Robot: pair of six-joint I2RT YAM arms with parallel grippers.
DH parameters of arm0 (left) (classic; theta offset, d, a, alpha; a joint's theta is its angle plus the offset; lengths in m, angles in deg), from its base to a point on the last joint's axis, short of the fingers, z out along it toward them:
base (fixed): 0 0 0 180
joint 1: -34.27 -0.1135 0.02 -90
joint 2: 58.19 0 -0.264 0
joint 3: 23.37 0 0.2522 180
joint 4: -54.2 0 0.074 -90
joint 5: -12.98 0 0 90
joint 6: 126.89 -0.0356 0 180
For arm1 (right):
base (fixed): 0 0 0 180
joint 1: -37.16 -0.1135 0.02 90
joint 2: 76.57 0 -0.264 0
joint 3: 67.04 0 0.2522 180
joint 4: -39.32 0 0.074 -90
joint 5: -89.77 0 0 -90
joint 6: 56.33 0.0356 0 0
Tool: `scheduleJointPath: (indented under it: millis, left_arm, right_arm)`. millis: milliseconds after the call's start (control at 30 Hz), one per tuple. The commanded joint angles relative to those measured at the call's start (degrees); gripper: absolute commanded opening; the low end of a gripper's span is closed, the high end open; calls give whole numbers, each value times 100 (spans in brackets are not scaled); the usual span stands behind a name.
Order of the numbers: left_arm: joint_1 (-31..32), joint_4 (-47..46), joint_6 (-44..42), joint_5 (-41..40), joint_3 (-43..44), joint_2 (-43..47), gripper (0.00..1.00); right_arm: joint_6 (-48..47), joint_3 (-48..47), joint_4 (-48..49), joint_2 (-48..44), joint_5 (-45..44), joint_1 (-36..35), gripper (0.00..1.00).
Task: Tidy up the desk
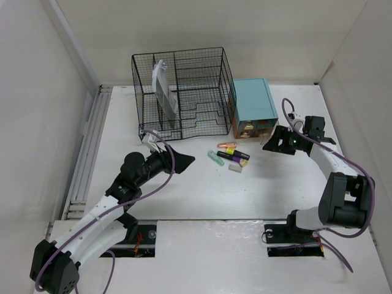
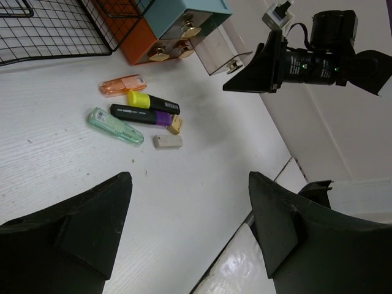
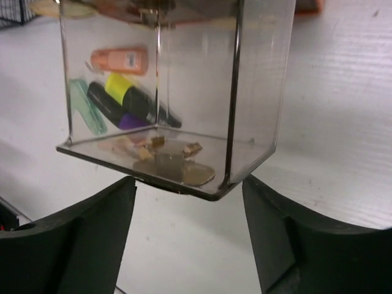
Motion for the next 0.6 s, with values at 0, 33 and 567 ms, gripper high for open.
scheduleJointPath:
  millis: [0, 33, 567]
  left_arm:
    - [37, -230, -80, 7, 129, 49, 73]
    - [37, -178, -80, 7, 181, 49, 73]
    - [108, -458, -202, 25, 340, -530, 48]
  right_arm:
    - [-466, -101, -509, 1, 213, 30, 77]
    - [-467, -102, -509, 1, 292, 30, 81]
    - [-1644, -1041, -2861, -1071, 1644, 83, 79]
